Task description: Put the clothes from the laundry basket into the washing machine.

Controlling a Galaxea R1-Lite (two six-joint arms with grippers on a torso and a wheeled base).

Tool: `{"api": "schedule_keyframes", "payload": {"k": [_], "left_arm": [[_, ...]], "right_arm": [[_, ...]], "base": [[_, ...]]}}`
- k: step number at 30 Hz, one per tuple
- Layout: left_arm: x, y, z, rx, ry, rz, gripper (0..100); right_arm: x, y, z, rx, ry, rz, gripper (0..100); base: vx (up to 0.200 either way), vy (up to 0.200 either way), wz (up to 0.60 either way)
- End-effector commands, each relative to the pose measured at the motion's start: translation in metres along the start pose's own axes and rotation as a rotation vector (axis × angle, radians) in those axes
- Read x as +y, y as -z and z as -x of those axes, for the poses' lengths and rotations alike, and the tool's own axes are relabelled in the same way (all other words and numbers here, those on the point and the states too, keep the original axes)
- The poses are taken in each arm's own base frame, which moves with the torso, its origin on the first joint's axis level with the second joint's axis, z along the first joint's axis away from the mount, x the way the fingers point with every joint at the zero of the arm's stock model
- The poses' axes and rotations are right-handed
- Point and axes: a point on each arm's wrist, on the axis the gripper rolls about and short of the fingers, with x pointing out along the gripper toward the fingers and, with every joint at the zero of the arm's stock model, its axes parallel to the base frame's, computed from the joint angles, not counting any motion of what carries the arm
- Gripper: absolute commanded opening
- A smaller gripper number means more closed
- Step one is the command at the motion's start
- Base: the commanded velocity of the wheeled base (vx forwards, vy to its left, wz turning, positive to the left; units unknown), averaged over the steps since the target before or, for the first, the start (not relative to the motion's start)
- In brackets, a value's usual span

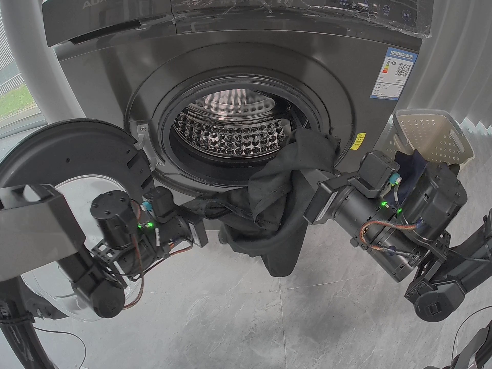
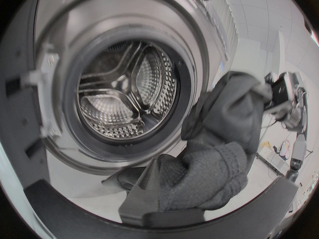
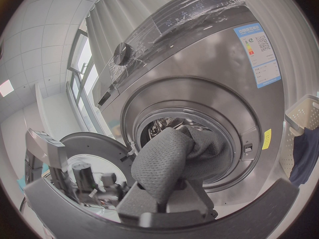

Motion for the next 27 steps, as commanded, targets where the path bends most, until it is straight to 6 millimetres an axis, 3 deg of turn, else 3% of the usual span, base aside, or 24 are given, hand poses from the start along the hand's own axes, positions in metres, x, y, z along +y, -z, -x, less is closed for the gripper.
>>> {"api": "schedule_keyframes", "payload": {"k": [1, 2, 11, 12, 27], "left_arm": [[-0.009, -0.046, 0.045, -0.090, -0.012, -0.014, 0], [-0.012, -0.050, 0.051, -0.096, -0.005, -0.009, 0], [-0.013, -0.061, 0.052, -0.142, -0.002, -0.013, 0], [-0.014, -0.062, 0.051, -0.146, 0.001, -0.014, 0], [-0.015, -0.087, 0.049, -0.244, 0.007, -0.029, 0]], "right_arm": [[-0.004, 0.009, 0.001, 0.032, 0.021, 0.000, 0], [-0.005, 0.012, 0.002, 0.044, 0.021, 0.002, 0], [-0.004, 0.028, 0.004, 0.095, 0.031, 0.010, 0], [-0.005, 0.028, 0.004, 0.096, 0.034, 0.009, 100], [-0.013, 0.077, 0.032, 0.333, 0.048, 0.050, 100]], "base": [[0.000, 0.000, 0.00], [0.000, 0.000, 0.00], [0.000, 0.000, 0.00], [0.000, 0.000, 0.00], [0.000, 0.000, 0.00]]}}
